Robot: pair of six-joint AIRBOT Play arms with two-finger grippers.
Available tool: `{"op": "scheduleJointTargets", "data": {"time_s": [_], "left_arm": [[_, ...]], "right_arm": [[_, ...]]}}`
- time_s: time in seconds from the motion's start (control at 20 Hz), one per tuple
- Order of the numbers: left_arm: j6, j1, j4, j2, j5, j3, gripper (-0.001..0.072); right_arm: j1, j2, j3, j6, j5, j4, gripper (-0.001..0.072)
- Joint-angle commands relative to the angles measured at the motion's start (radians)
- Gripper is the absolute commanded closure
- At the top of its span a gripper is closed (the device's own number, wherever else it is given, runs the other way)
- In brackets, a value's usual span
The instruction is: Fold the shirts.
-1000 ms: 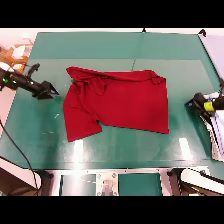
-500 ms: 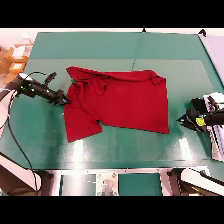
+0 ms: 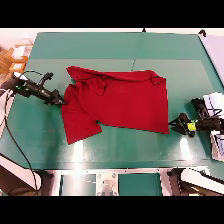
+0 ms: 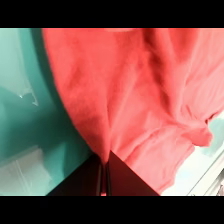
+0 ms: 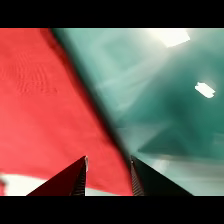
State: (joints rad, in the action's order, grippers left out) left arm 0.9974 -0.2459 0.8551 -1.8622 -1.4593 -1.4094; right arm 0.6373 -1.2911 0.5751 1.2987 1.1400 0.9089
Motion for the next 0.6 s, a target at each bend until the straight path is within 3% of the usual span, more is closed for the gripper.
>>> {"op": "scheduleJointTargets", "data": {"time_s": [0.0, 0.3, 0.4, 0.45, 0.55], "left_arm": [[0.008, -0.004, 0.006, 0.000, -0.021, -0.001, 0.0685], [0.018, -0.004, 0.005, 0.001, -0.027, -0.002, 0.0684], [0.018, -0.004, 0.001, 0.004, -0.029, -0.002, 0.0685], [0.018, -0.004, -0.009, 0.014, -0.037, -0.002, 0.0685], [0.015, -0.004, -0.031, 0.084, -0.055, -0.002, 0.0685]], "right_arm": [[-0.012, -0.066, -0.053, -0.103, -0.027, -0.106, 0.0360], [-0.036, -0.074, -0.054, -0.134, 0.017, -0.113, 0.0380], [-0.036, -0.074, -0.051, -0.156, 0.017, -0.119, 0.0620], [-0.037, -0.074, -0.041, -0.160, 0.029, -0.137, 0.0692], [-0.036, -0.056, 0.024, -0.201, 0.105, -0.226, 0.0696]]}}
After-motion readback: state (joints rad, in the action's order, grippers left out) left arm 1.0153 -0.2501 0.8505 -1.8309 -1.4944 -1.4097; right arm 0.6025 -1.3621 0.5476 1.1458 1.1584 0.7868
